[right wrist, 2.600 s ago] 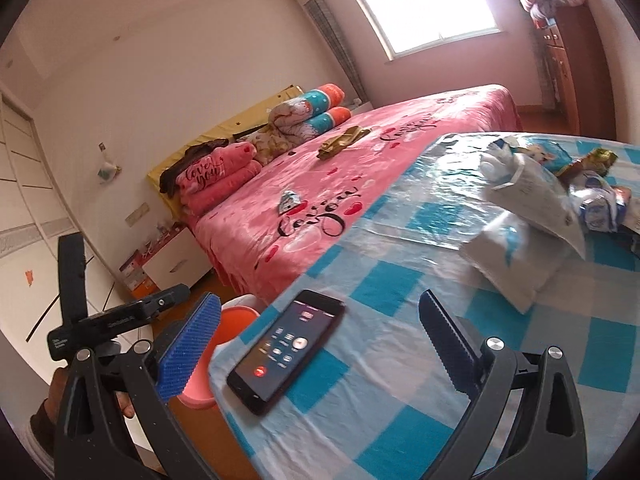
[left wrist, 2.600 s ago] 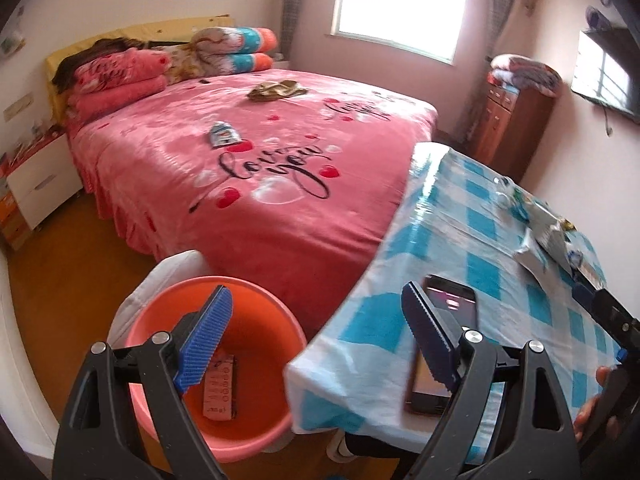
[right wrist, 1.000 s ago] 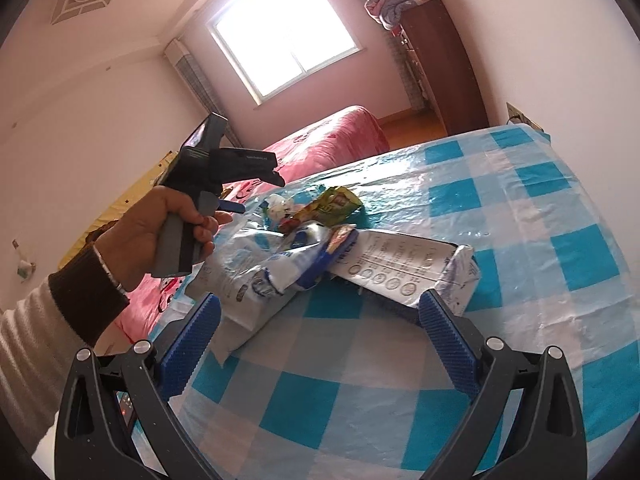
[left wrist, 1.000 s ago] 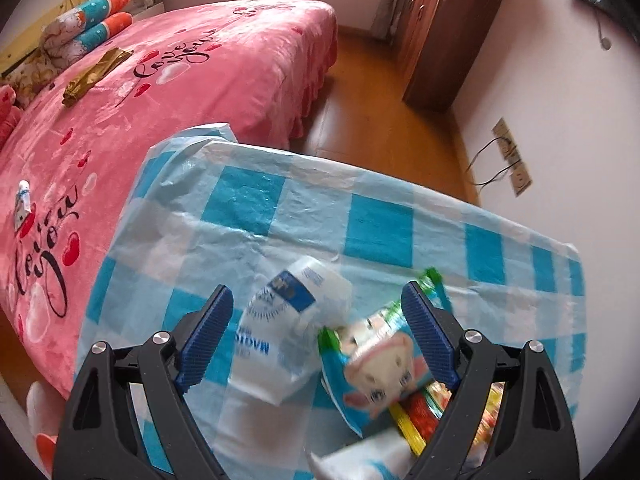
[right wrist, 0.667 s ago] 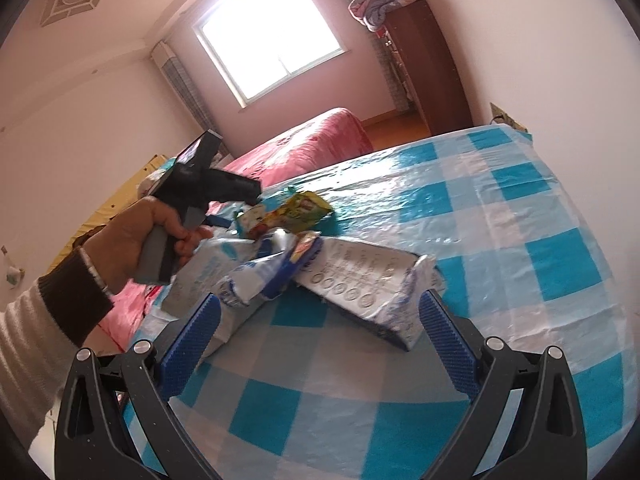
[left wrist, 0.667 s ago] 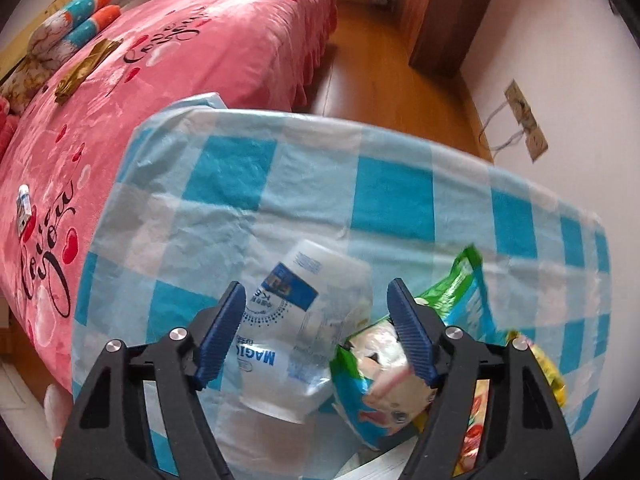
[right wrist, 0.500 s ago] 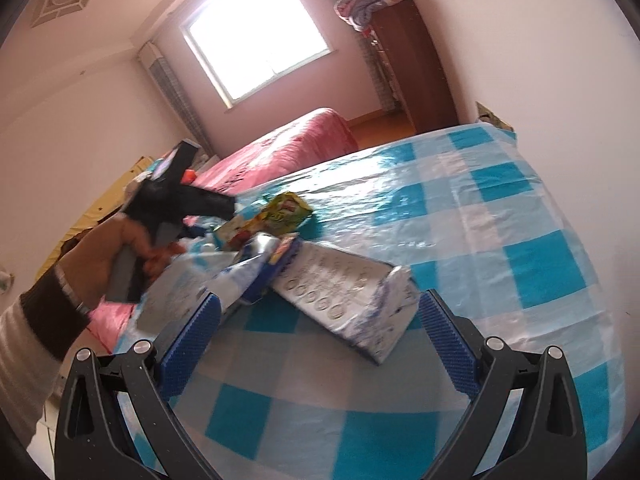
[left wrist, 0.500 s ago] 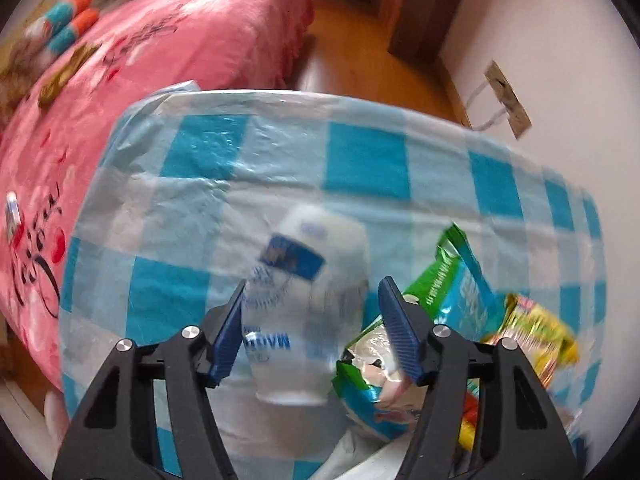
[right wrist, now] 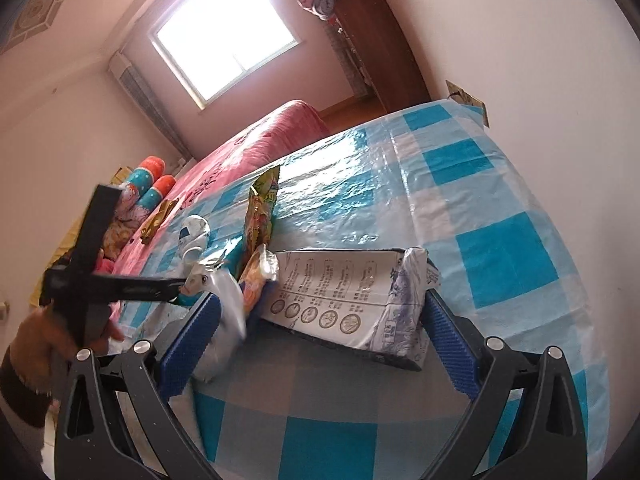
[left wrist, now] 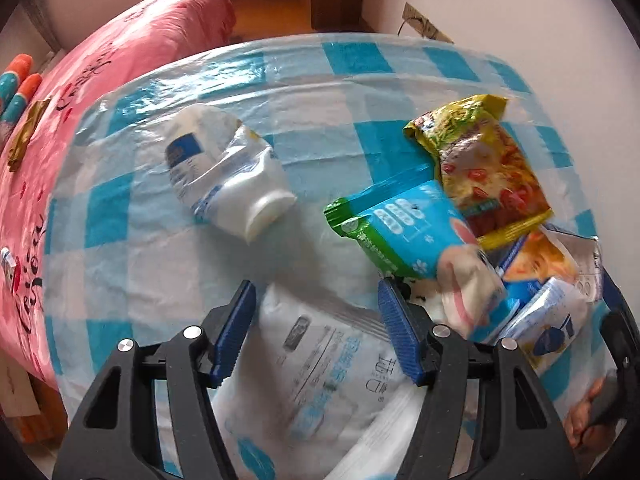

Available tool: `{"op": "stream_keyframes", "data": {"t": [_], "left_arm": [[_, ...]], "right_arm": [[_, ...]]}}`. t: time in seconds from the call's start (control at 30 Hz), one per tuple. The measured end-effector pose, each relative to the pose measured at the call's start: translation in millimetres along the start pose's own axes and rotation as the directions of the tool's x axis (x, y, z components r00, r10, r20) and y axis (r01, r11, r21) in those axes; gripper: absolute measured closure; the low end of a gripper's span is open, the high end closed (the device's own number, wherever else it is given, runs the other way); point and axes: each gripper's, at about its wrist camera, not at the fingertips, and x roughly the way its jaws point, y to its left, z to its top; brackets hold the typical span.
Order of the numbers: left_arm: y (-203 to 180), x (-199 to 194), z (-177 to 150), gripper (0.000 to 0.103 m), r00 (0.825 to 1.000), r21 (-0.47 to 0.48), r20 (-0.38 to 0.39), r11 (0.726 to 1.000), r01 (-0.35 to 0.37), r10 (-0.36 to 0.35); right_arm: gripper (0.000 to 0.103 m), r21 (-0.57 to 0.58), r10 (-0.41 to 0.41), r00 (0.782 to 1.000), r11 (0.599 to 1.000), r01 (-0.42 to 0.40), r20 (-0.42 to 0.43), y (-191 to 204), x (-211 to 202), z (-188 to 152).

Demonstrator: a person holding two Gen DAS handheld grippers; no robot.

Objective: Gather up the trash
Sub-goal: 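Grasp the blue-green cartoon snack packet with the left tool, then grasp the white printed carton with the right tool while the left tool holds the snack packet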

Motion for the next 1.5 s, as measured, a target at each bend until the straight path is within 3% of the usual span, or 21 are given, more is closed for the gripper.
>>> {"op": "stream_keyframes", "data": {"t": [0.1, 0.23, 0.37, 0.67, 0.83, 0.93, 1.07, 1.23, 1.33, 1.5], "left_arm": [[-4.1, -24.2, -9.5, 0.038, 0.995, 0.01, 0.088, 0.999, -0.052, 0.051], [-20.0, -49.1, -16.4, 0.037, 0.991, 0.03, 0.135, 0.999, 0.01, -0.014], [-43.3, -42.9, -11.4, 0.036, 0.992, 0.045, 0.12, 0.998, 0.035, -0.04], [-68.9, -2.2, 4.3, 0.037, 0.998, 0.011, 0.06, 1.0, -0.024, 0.023], [-64.6, -0.1, 2.8, 0.057, 0.997, -0.007, 0.063, 0.999, -0.045, 0.046], [-59.1, -2.4, -0.7, 0.062, 0.997, -0.021, 0.072, 0.999, -0.039, 0.04], [-51.4, -7.8, -10.1, 0.064, 0.996, -0.027, 0.087, 0.999, -0.033, 0.035], [-29.3, -20.5, -29.6, 0.065, 0.995, -0.067, 0.1, 0.998, 0.006, 0.001], [-20.4, -31.1, -42.2, 0.066, 0.993, -0.076, 0.119, 0.997, 0.016, -0.007], [-4.0, -53.6, -69.6, 0.066, 0.987, -0.104, 0.157, 0.994, 0.042, -0.025]], "right_arm": [[0.005, -0.002, -0.005, 1.0, 1.0, 0.005, 0.009, -1.6, -4.1, -0.2], [0.005, 0.006, -0.013, 1.0, 1.0, 0.013, 0.005, -3.6, -3.9, -0.2], [0.005, 0.01, -0.015, 1.0, 1.0, 0.015, 0.008, -5.7, -3.8, 0.6], [0.005, 0.033, 0.001, 0.999, 0.999, 0.001, -0.037, -15.7, 4.5, 3.8], [0.005, 0.0, 0.042, 0.996, 0.999, -0.042, -0.078, -10.2, 9.4, 1.9], [0.005, -0.026, 0.088, 0.99, 0.995, -0.092, -0.106, -3.0, 7.2, -2.3], [0.005, -0.064, 0.187, 0.965, 0.977, -0.202, -0.185, 10.8, 5.7, -10.9], [0.004, -0.086, 0.359, 0.881, 0.912, -0.402, -0.309, 22.9, 2.2, -22.1], [0.004, -0.174, 0.301, 0.913, 0.919, -0.355, -0.274, 31.9, -6.0, -23.1], [0.004, -0.201, 0.193, 0.969, 0.954, -0.222, -0.153, 27.4, -13.0, -14.6]]}}
